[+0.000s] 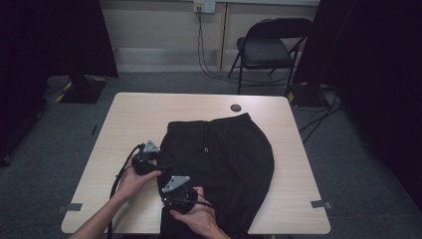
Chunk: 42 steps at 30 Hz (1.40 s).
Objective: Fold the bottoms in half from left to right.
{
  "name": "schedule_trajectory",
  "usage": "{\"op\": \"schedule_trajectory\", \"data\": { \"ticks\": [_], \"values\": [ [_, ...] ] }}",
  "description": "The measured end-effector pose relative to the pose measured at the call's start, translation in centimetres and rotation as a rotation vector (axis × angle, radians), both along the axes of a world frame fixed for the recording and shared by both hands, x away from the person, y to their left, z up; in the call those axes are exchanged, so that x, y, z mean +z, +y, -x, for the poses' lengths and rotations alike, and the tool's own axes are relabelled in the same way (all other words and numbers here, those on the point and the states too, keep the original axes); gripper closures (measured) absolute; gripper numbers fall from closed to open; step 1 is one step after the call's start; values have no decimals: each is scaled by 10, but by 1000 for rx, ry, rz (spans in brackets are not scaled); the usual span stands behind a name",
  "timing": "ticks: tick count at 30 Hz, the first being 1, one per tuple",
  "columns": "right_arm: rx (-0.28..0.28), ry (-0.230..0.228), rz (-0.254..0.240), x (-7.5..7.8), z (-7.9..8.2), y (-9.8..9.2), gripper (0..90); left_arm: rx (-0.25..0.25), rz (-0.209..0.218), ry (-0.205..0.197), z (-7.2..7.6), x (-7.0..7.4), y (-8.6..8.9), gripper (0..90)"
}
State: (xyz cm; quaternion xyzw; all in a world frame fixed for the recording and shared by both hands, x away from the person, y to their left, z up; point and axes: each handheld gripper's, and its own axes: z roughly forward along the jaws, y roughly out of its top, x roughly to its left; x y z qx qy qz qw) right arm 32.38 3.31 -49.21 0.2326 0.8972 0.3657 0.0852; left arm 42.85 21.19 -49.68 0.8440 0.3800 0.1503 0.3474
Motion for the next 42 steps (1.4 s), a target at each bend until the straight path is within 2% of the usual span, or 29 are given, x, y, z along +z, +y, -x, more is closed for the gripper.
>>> {"op": "schedule_trajectory", "data": {
  "ticks": [5, 7, 10, 12, 13, 14, 15, 16, 17, 18, 19, 21, 22, 24, 26, 27, 28, 30, 31, 33, 34, 35, 37, 39, 40, 42],
  "values": [
    [-26, -20, 4, -1, 2, -13, 800, 15, 3, 13, -1, 1, 4, 263],
    [-24, -11, 2, -1, 2, -16, 824, 20, 9, 15, -1, 4, 8, 308],
    [-1, 2, 2, 0, 8, -19, 833, 72, 68, 1, -5, 14, 20, 307],
    [18, -1, 10, 0, 12, -20, 837, 92, 87, -11, -9, 19, 25, 324],
    [24, 3, 12, 1, 14, -20, 837, 114, 90, -36, -11, 20, 27, 352],
    [32, 9, 5, 0, 16, -20, 839, 123, 112, -52, -12, 21, 29, 398],
    [37, 15, 6, 1, 18, -20, 840, 129, 132, -55, -14, 21, 29, 432],
    [44, 15, 6, 1, 20, -20, 840, 137, 119, -54, -16, 20, 28, 439],
    [49, 18, 5, 1, 21, -20, 840, 118, 105, -25, -19, 19, 26, 445],
    [48, 15, 4, 1, 22, -19, 839, 93, 72, -11, -23, 18, 23, 446],
    [50, 17, 2, 1, 22, -20, 840, 93, 66, -14, -25, 18, 21, 442],
    [44, 28, -8, 0, 21, -20, 841, 116, 117, -19, -27, 16, 17, 413],
    [46, 29, -15, 0, 20, -20, 841, 110, 125, -12, -28, 14, 15, 389],
    [46, 30, -15, 0, 20, -20, 841, 98, 35, -22, -29, 10, 9, 373],
    [47, 31, -16, 0, 19, -20, 841, 101, 59, 3, -31, 8, 11, 352],
    [48, 31, -15, 0, 19, -20, 841, 109, 63, 1, -31, 7, 11, 352],
    [49, 31, -15, 0, 19, -20, 841, 103, 62, -8, -32, 7, 10, 352],
    [49, 31, -18, -1, 18, -19, 841, 108, 27, -2, -33, 4, 9, 353],
    [49, 30, -18, -1, 17, -18, 841, 106, 33, 17, -34, 1, 9, 351],
    [46, 30, -22, -1, 17, -17, 841, 116, 27, 0, -34, 1, 8, 361],
    [47, 31, -21, -1, 16, -16, 841, 112, 19, -6, -34, 1, 8, 389],
    [46, 31, -19, -1, 15, -15, 841, 120, 31, -8, -34, 1, 7, 432],
    [44, 27, -20, -1, 13, -13, 841, 101, 49, -19, -34, 0, 6, 564],
    [38, 29, -25, -1, 11, -10, 841, 97, 104, -11, -36, -3, 2, 770],
    [38, 27, -26, -1, 9, -9, 842, 97, 126, -6, -37, -4, 0, 837],
    [36, 29, -37, -2, 6, -7, 846, 112, 158, -7, -39, -5, -1, 884]
  ]
}}
